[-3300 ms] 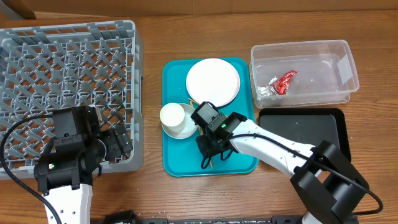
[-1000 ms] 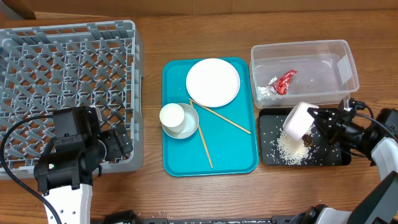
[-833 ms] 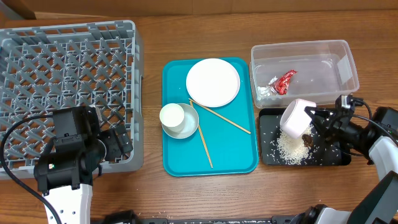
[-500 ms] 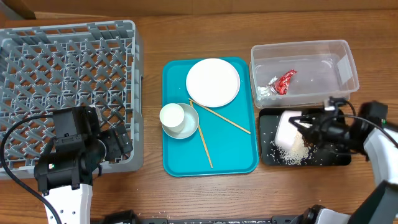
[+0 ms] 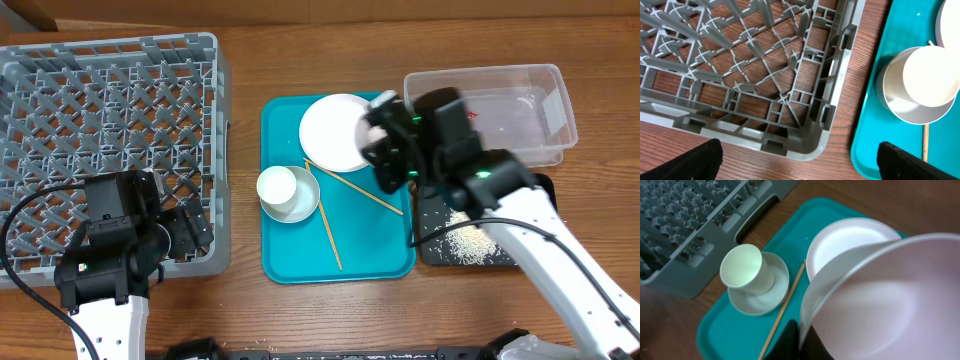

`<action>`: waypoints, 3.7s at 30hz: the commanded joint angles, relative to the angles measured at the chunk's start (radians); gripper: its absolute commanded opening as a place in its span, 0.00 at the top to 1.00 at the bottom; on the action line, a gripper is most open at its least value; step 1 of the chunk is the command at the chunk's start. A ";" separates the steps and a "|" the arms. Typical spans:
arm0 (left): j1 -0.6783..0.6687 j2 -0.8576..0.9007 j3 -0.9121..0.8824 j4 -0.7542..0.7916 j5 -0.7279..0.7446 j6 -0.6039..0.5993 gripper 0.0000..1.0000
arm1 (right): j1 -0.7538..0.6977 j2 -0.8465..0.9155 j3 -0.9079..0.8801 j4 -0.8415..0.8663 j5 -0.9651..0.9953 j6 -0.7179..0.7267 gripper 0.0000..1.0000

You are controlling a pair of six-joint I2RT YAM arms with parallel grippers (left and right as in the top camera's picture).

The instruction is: Sort waste into correct bins and load items into the dishwasher

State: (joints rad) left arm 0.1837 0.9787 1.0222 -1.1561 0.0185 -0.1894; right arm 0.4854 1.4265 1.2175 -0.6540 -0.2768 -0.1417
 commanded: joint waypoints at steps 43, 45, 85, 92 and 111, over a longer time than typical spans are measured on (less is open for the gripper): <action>0.004 0.002 0.025 0.001 0.034 -0.029 0.00 | 0.220 0.500 0.150 0.095 -0.053 0.493 0.47; 0.004 0.002 0.025 0.001 0.034 -0.029 0.00 | 0.220 0.519 0.150 0.095 -0.054 0.515 0.54; -0.368 0.191 0.025 0.803 1.232 -0.014 0.07 | -0.136 0.160 0.177 -0.158 -1.053 0.426 0.96; -0.368 0.191 0.025 0.802 1.236 -0.037 0.13 | -0.136 0.160 0.177 -0.105 -1.054 0.461 0.96; -0.367 0.191 0.025 0.803 1.148 -0.035 0.50 | -0.136 0.160 0.177 -0.106 -1.053 0.460 0.84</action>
State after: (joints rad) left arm -0.1772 1.1637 1.0313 -0.3576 1.2007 -0.2268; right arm 0.3473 1.5875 1.3891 -0.7635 -1.3296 0.3176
